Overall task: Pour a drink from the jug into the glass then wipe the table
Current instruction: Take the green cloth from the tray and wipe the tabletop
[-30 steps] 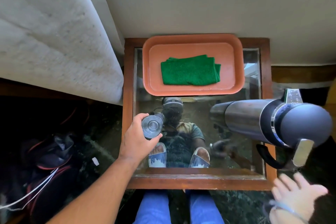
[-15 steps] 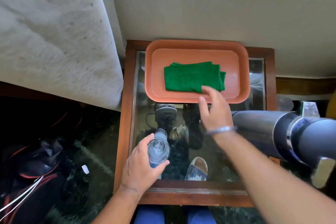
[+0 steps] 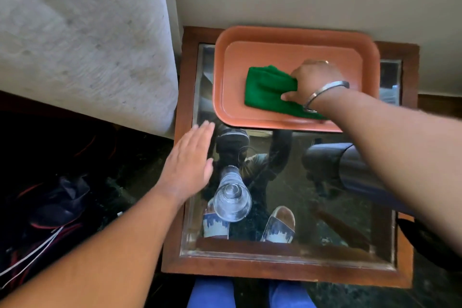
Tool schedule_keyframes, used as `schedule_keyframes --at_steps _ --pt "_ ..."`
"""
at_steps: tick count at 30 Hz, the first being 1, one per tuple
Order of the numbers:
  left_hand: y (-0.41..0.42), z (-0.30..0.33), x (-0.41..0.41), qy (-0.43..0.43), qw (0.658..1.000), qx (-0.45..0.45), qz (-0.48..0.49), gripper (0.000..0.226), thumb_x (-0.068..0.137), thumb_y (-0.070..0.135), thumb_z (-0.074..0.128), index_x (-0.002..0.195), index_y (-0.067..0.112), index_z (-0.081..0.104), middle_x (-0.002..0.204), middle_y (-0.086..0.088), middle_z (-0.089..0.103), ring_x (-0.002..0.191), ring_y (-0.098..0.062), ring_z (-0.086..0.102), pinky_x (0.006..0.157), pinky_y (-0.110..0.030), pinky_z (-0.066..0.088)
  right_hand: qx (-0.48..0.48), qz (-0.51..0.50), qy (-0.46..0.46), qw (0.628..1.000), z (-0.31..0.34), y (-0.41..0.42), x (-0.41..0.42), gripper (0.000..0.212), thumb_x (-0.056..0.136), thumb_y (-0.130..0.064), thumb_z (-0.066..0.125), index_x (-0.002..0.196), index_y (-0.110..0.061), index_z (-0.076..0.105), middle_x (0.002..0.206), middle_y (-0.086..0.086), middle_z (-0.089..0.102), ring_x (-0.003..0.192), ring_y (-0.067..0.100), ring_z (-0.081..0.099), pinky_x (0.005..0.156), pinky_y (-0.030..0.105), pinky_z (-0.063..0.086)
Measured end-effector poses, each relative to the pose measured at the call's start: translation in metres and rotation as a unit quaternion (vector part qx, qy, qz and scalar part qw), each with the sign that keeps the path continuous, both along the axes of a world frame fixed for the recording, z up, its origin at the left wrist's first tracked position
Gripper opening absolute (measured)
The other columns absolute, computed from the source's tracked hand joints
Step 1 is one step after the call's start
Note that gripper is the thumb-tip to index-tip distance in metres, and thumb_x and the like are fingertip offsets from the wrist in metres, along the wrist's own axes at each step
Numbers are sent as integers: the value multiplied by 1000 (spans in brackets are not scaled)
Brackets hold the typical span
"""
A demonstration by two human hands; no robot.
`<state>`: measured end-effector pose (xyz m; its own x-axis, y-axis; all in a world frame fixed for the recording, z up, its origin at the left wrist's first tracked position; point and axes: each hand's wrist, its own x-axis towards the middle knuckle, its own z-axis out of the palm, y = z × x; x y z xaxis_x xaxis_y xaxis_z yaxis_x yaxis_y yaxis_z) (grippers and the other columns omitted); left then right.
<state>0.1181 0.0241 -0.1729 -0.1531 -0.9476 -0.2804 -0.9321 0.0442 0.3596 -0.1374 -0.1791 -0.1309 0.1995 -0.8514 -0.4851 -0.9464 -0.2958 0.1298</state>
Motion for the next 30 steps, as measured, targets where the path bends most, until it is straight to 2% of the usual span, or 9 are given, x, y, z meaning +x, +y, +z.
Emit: schedule_keyframes --at_steps 2,5,9,11,13,16,20,24,30 --pt "-19 -9 -11 -29 999 -13 -18 95 87 41 68 157 13 9 164 -13 19 150 -29 16 121 -42 13 9 -72 -106 992 10 23 -4 45 85 -53 67 105 -13 68 108 20 68 97 39 64 77 39 49" --pt "-28 -27 -23 -63 998 8 -11 103 90 66 43 155 11 -13 165 -14 -9 152 -29 -6 123 -44 1 3 -153 -281 948 31 80 -14 34 87 -40 71 108 -14 67 101 16 75 92 36 68 77 45 55" --pt "-20 -47 -27 -53 998 17 -9 98 96 60 31 141 13 -43 157 -11 -22 149 -24 -19 122 -42 -9 133 -148 -383 902 36 132 -23 33 87 -28 75 117 -16 69 105 0 74 96 21 67 82 36 51" --pt "-18 -53 -23 -32 999 12 -11 93 99 43 38 143 17 -40 162 -12 -12 150 -24 -16 122 -43 -6 231 -137 -372 889 24 136 -20 27 87 -28 75 111 -18 70 101 -6 71 93 15 65 79 32 48" --pt "-18 -58 -20 8 1000 -19 -16 80 100 26 40 151 15 -20 164 -16 6 152 -28 -2 123 -46 2 264 -118 -300 909 2 135 -15 30 88 -37 72 109 -17 66 102 1 71 94 21 65 78 34 48" --pt "-17 -62 -19 36 998 -60 6 68 99 19 34 154 11 -6 163 -16 15 151 -29 11 123 -45 8 102 -49 -129 985 -26 144 -6 54 86 -45 68 129 -13 55 121 14 60 109 37 59 91 44 50" --pt "-17 -68 -19 43 996 -67 32 70 99 16 34 152 9 -10 164 -14 10 151 -23 9 123 -33 0 -28 83 -180 980 -43 178 -2 63 78 -23 75 136 -4 57 138 23 58 118 43 59 99 52 50" --pt "-18 -69 -19 52 994 -79 47 69 95 18 32 155 3 0 164 -15 15 151 -24 13 122 -28 -2 15 220 -159 962 -63 183 6 69 79 -27 65 144 -11 50 152 16 47 137 41 46 112 54 36" --pt "-19 -66 -15 42 995 -86 31 68 93 15 34 155 3 10 161 -16 26 150 -27 18 123 -32 1 32 216 -148 965 -71 192 -4 64 83 -34 43 146 -22 49 154 11 46 139 38 43 116 51 29"
